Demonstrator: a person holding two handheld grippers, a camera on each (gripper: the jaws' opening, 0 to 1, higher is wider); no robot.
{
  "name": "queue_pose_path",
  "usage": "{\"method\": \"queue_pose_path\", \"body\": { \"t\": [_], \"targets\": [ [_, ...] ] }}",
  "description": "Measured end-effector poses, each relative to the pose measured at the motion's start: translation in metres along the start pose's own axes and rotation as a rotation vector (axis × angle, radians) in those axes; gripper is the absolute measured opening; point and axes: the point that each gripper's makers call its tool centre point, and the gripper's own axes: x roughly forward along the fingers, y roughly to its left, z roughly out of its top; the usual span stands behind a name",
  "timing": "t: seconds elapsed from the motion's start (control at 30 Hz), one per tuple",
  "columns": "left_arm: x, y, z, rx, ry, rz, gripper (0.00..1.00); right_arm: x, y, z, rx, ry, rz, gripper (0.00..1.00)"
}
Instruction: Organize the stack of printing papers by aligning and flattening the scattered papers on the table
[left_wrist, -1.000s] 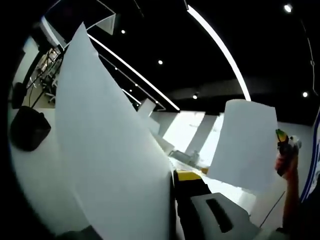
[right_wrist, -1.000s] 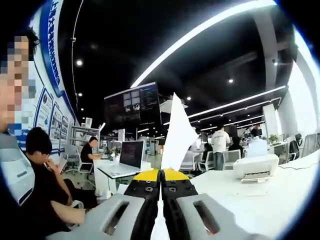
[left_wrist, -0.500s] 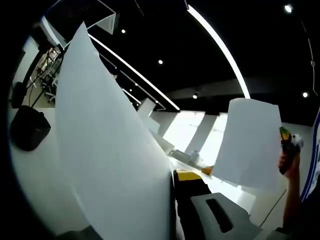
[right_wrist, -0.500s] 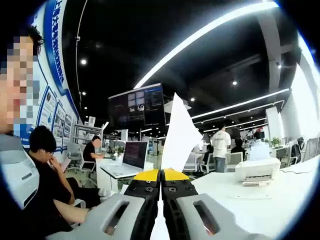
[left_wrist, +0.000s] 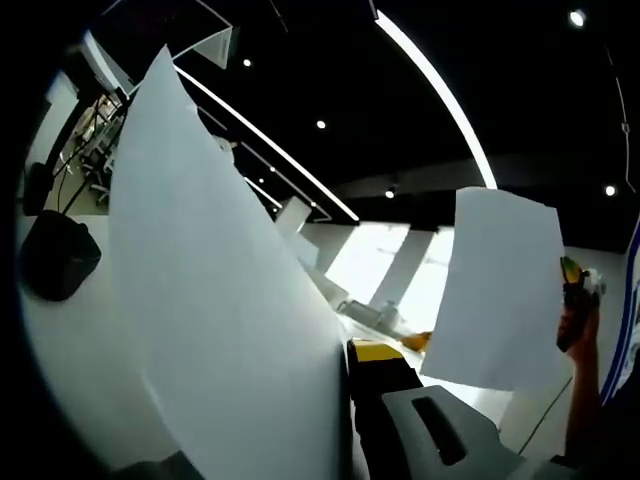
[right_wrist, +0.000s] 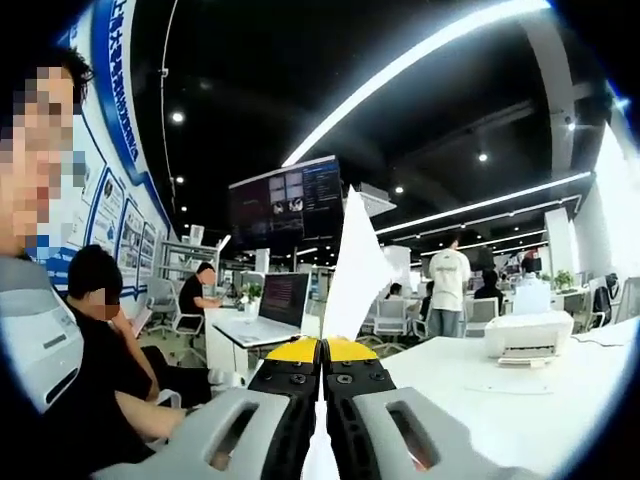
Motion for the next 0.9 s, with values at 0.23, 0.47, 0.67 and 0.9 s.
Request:
{"method": "queue_pose_path", "body": {
  "t": [0.23,0.47,0.67,0.9],
  "targets": [
    [0.0,0.0,0.0,0.001,0.0,-0.001,0.08,0.001,0.006,-0.005,-0.003,0.021,0.027,0.0],
    [0.0,-0.001,0.0,0.001,0.0,-0.002,0.08,0.0,0.012,-0.003,-0.007,0.021,0.049,0.0],
    [0.0,-0.002,-0.001,0.0,0.001,-0.002,0.08,0.0,0.018,-0.001,-0.015,0.025,0.065,0.0],
    [0.0,-0.002,-0.001,0.0,0.001,-0.002,0.08,0.001,0.018,-0.004,-0.019,0.034,0.075,0.0]
  ]
}}
